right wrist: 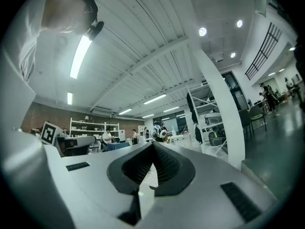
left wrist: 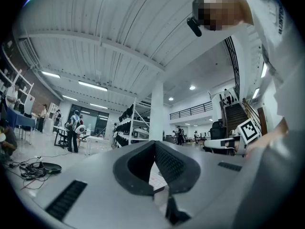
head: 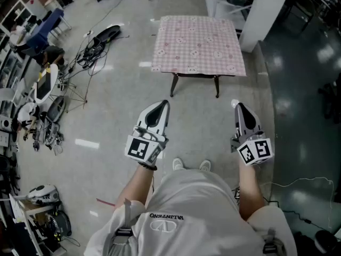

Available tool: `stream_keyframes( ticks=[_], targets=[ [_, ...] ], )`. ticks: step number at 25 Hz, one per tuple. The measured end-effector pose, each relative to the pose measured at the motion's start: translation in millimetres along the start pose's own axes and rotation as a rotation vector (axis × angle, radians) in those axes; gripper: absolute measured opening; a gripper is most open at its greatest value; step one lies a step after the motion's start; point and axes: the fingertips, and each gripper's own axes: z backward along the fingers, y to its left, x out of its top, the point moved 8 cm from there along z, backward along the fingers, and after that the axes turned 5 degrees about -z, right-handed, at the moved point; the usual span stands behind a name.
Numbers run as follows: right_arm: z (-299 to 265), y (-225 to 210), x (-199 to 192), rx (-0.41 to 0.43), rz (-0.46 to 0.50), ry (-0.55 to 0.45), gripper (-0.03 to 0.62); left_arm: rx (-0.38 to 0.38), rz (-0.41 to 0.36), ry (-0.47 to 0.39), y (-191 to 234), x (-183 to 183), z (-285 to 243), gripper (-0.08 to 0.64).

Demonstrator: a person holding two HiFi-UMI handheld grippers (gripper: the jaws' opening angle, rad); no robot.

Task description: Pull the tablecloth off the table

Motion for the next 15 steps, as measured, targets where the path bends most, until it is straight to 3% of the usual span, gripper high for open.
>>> stream_keyframes(
  ticks=[15],
  targets=[
    [-30,26,-17,-0.033,-0.055,0.010,0.009,-0.046,0.069,-0.031,43,-11,16,0.000]
  ],
)
